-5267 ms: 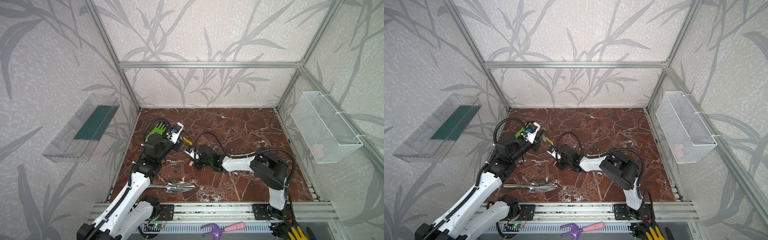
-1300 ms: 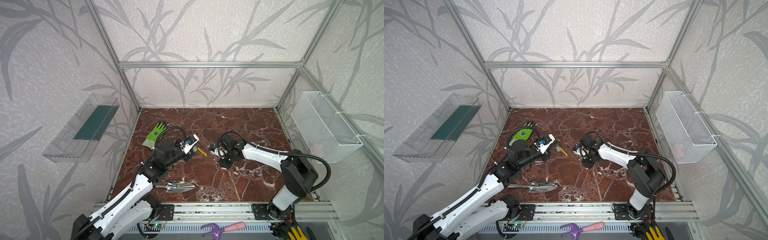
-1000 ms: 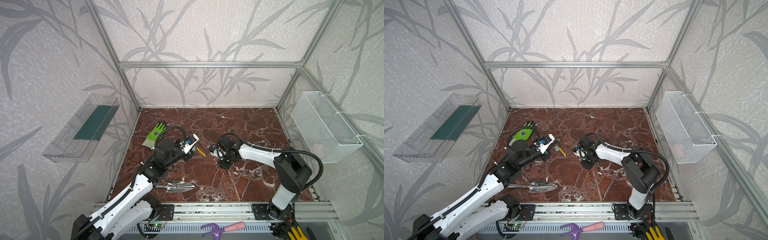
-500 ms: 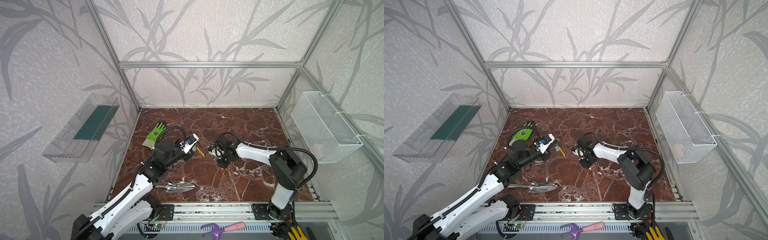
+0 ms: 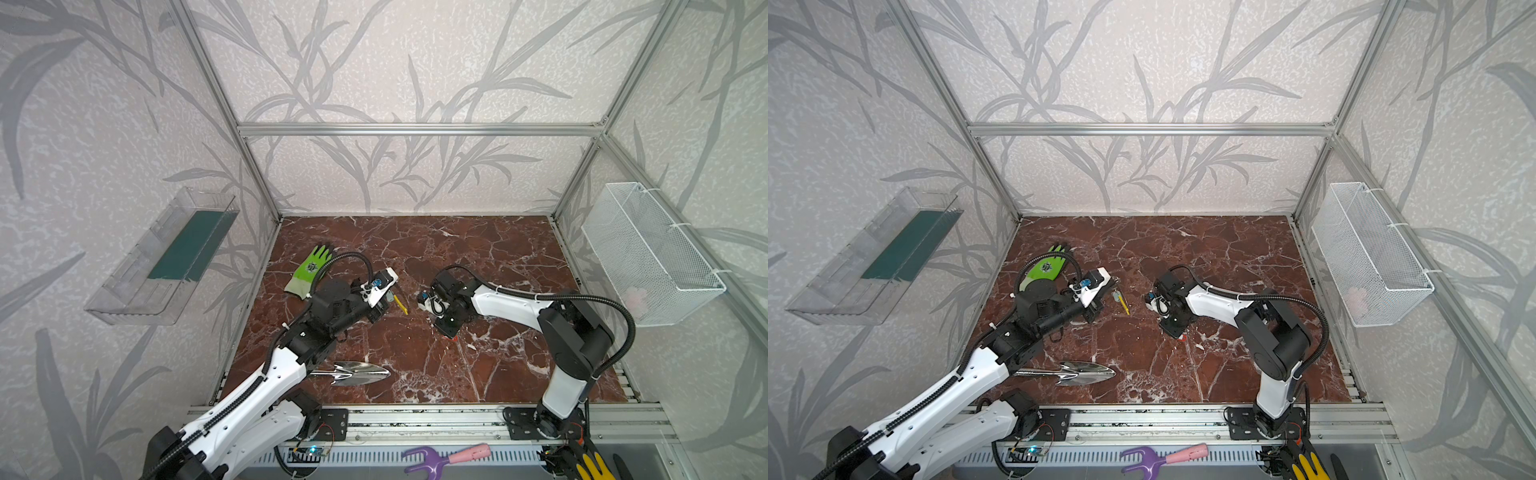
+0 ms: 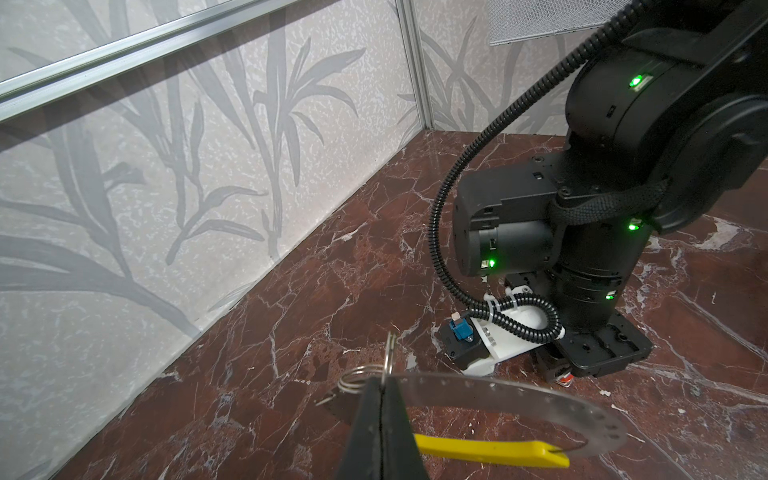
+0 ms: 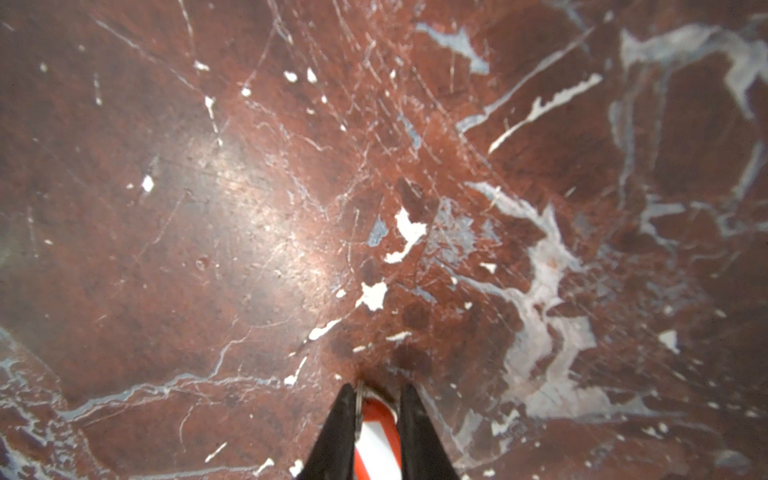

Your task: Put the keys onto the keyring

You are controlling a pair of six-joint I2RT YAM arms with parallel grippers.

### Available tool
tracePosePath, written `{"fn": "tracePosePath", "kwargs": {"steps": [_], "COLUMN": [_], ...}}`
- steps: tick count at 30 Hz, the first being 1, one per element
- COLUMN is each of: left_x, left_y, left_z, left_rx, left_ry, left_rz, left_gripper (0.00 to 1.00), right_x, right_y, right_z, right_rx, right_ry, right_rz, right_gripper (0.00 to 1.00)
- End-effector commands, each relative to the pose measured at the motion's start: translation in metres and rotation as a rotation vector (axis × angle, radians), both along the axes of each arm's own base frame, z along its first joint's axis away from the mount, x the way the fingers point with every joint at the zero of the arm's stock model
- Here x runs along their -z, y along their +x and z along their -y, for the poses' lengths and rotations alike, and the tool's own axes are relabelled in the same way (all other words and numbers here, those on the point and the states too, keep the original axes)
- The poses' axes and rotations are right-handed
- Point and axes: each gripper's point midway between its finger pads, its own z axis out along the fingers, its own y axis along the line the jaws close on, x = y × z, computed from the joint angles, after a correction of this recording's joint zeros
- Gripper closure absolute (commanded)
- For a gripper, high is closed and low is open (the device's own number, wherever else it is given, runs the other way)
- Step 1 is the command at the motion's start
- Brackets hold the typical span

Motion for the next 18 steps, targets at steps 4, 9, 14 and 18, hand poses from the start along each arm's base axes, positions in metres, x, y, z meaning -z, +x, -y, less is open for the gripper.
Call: {"fn": "tracePosePath", "kwargs": {"steps": [4,9,14,18], "left_x": [-0.0094,-0.0100,-0.0097,-0.0098], "left_y": [0.0011,0.0008,0.0010,0.0008], "left_z": [0.0011,0.0016,0.0020,0.0029], "left_rx": [0.001,0.003,0.005,0.009], "left_ry": [-0.014,-0.015,-0.016,-0.016], "left_rz": [0.034,0.034,0.034,0.033], "left_gripper": [1.00,1.00,1.00,1.00], "right_x": [-0.0103,-0.0097,-0.0105,-0.0150], "right_y": [-0.0026,-0.0027,-0.0044,-0.0047], "right_z": [0.0005,0.0011,0.0021,0.0009], "right_rx": [-0.003,-0.002,-0.003,-0.003], "right_ry": [-0.002,-0.003,-0.003,0.015], "right_rz": [0.004,0.005,0.001,0.008], "right_gripper": [0.78,0.84,0.92,0.99]}}
